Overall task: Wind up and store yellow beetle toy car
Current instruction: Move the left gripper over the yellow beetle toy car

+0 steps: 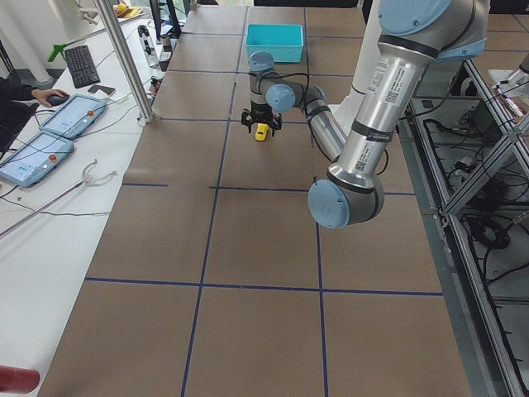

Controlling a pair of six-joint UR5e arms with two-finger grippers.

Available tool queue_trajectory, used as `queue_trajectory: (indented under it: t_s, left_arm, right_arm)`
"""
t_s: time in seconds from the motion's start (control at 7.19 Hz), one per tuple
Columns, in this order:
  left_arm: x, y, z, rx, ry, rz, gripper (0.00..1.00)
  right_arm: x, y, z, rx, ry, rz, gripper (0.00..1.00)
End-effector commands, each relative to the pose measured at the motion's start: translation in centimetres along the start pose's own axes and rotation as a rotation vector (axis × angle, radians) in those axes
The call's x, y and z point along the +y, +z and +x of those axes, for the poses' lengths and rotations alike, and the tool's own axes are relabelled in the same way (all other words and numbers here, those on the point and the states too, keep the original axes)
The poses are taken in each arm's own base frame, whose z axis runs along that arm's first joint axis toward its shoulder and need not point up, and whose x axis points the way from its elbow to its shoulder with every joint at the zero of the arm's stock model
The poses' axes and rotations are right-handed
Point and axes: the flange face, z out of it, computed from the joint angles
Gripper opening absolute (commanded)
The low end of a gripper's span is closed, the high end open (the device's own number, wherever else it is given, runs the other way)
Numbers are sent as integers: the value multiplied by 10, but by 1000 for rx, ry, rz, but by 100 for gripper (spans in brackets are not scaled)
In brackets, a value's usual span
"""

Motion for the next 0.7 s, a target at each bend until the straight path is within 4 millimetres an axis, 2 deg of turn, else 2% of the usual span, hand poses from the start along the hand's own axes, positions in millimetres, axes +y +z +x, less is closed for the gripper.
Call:
queue_trajectory:
  t_s: [0.0, 0.14, 0.28, 0.42, 0.56]
  left_arm:
    - [-55, 22, -27, 11, 9, 8, 100]
    - [-86, 38, -17, 24, 36, 41, 99]
    - [-104, 52, -31, 21, 31, 51, 99]
    - [-134, 82, -22, 45, -8, 75, 99]
    - [-142, 97, -17, 43, -22, 94, 99]
  right_arm:
    - [0, 0, 0, 0, -1, -1, 100]
    - [1, 1, 0, 0, 0, -2, 100]
    - [0, 0, 0, 0, 0, 1, 100]
    - [0, 0, 0, 0, -1, -1, 100]
    - [0, 0, 0, 0, 0, 0, 100]
